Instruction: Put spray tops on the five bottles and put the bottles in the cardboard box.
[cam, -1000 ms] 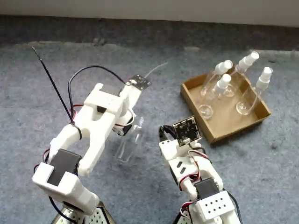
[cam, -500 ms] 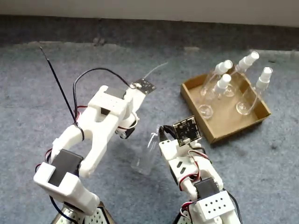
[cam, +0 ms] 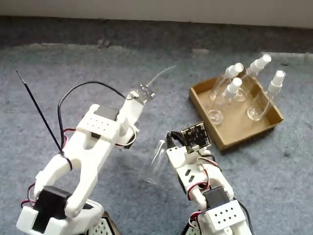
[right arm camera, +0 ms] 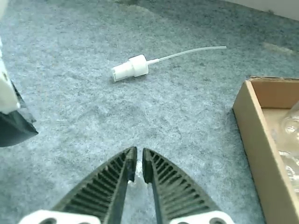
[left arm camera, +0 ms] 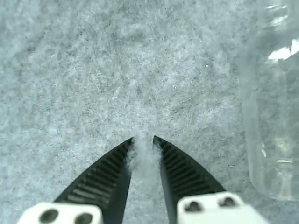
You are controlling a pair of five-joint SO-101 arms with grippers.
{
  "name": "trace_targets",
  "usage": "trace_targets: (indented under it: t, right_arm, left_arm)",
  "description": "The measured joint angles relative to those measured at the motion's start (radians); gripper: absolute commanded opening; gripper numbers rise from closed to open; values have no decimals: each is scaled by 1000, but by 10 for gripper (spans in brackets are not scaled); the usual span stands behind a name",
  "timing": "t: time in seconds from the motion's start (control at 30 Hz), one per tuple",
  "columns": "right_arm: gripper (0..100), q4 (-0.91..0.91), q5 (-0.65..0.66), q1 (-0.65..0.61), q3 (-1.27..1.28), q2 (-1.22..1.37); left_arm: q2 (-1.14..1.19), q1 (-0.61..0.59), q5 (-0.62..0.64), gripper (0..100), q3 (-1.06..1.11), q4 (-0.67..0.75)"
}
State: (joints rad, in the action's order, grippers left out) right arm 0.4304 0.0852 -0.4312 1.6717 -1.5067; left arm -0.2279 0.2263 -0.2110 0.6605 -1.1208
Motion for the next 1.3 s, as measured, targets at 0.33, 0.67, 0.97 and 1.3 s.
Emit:
trace_targets:
  t: [0.33,0.67,0.97,1.3]
  right_arm:
    - [10,190,0,0,-77,0]
    - [10,511,175,-14,-387,0]
    - [10,589,101,-20,-578,121]
    - [12,718,-87,-20,-921,724]
  left_arm:
    - [-15,-3,-2,13,94,143]
    - [-18,-104,38,13,196,354]
    - [-18,-133,58,13,196,373]
    - [-18,-133,58,13,196,373]
